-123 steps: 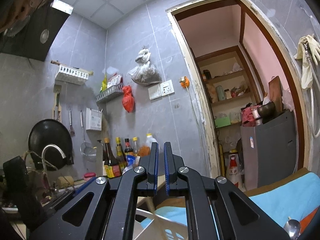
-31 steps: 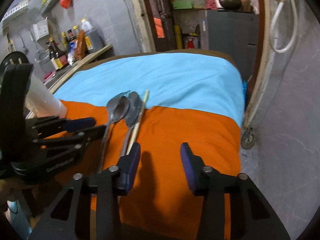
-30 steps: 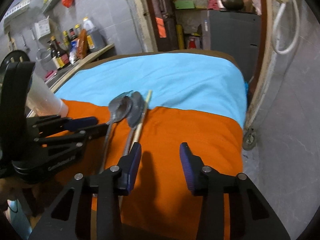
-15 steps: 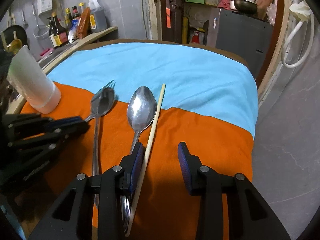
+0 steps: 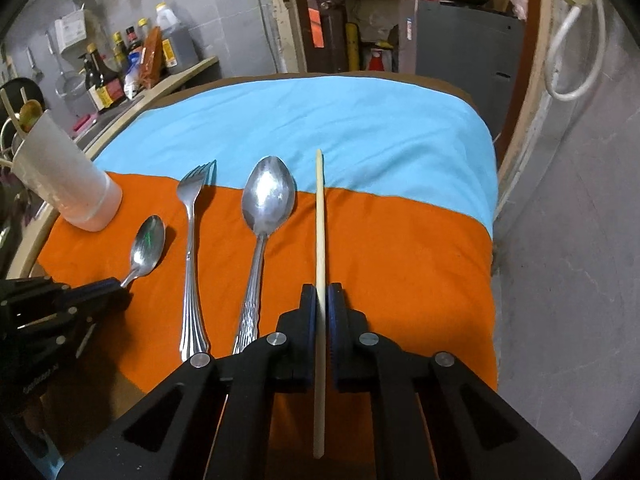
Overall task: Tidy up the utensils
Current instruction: 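Grasp a silver spoon with the left tool while the right tool grasps a wooden chopstick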
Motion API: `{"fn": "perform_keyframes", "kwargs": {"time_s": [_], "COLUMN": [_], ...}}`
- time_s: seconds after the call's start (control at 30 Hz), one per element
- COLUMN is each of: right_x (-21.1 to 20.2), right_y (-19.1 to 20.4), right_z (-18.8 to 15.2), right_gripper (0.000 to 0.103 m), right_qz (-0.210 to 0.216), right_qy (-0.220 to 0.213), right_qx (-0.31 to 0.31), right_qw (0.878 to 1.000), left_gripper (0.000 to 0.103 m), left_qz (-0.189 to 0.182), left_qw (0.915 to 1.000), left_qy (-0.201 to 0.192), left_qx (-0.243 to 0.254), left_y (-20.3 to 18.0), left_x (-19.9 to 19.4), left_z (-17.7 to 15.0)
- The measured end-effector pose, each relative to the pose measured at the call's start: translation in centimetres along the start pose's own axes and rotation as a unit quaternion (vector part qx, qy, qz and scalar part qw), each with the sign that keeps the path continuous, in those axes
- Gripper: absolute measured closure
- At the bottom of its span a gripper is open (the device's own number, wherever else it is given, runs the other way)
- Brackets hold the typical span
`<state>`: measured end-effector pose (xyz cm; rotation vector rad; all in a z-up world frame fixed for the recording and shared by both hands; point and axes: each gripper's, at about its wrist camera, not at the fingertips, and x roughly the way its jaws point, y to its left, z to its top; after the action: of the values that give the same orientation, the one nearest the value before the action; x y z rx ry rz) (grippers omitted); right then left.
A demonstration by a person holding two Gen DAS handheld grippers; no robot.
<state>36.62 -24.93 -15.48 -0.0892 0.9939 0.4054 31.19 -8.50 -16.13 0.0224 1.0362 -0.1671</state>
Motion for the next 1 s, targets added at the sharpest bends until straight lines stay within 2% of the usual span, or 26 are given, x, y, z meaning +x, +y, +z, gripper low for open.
{"fn": "perform_keyframes", "kwargs": {"time_s": [0.07,0.13,0.2,0.33,0.43,0.5,0.6,0.77,0.87,0.93,0.97,1.0], "right_x": [0.6,1.0,1.5,2.1,2.2,2.2,2.2,2.3,2.6,2.8,2.9,2.9], "right_y": [0.1,0.1,0.6,1.1,0.9,0.8,0.8,0.4,0.7,1.2,1.3,1.1], "right_z": [0.9,1.5,2.1,2.9,3.0,3.0,2.9,3.0,3.3,3.6,3.8,3.9], "right_gripper": [0.093,0.077,0.072,0.072,0.073,0.073,0.073,0.072,0.072,0.072,0.073,0.080], "right_qz": [0.002,0.017,0.019,0.014,0.018,0.020,0.023,0.028,0.018,0.004,0.002,0.001], "right_qy": [0.004,0.003,0.002,0.003,0.002,0.001,-0.002,-0.004,-0.002,0.002,0.003,0.001], "right_qx": [-0.001,0.003,-0.005,-0.018,-0.019,-0.023,-0.028,-0.030,-0.040,-0.050,-0.048,-0.043], "right_qw": [1.000,1.000,1.000,1.000,1.000,1.000,0.999,0.999,0.999,0.999,0.999,0.999], "left_gripper": [0.096,0.095,0.095,0.094,0.084,0.073,0.068,0.067,0.067,0.073,0.074,0.074], "left_qz": [-0.002,-0.009,-0.017,-0.012,-0.006,0.000,0.007,-0.002,0.000,-0.006,-0.010,-0.013], "left_qw": [0.9999,0.9998,0.9998,0.9998,0.9995,0.9991,0.9984,0.9985,0.9981,0.9984,0.9987,0.9988], "left_qy": [0.005,0.008,0.008,-0.003,-0.009,-0.013,-0.018,-0.018,-0.014,-0.012,-0.013,-0.014], "left_qx": [0.012,0.013,0.008,0.014,0.030,0.041,0.053,0.052,0.060,0.055,0.048,0.044], "left_y": [-0.2,0.1,0.3,0.3,-0.5,-0.9,-1.2,-0.8,-1.0,-0.8,-0.5,-0.4], "left_x": [0.2,0.3,0.5,0.8,1.1,1.5,2.2,3.0,3.2,3.4,3.5,3.5], "left_z": [0.4,0.6,0.9,1.5,2.0,2.2,2.6,3.2,3.8,4.2,4.3,4.4]}}
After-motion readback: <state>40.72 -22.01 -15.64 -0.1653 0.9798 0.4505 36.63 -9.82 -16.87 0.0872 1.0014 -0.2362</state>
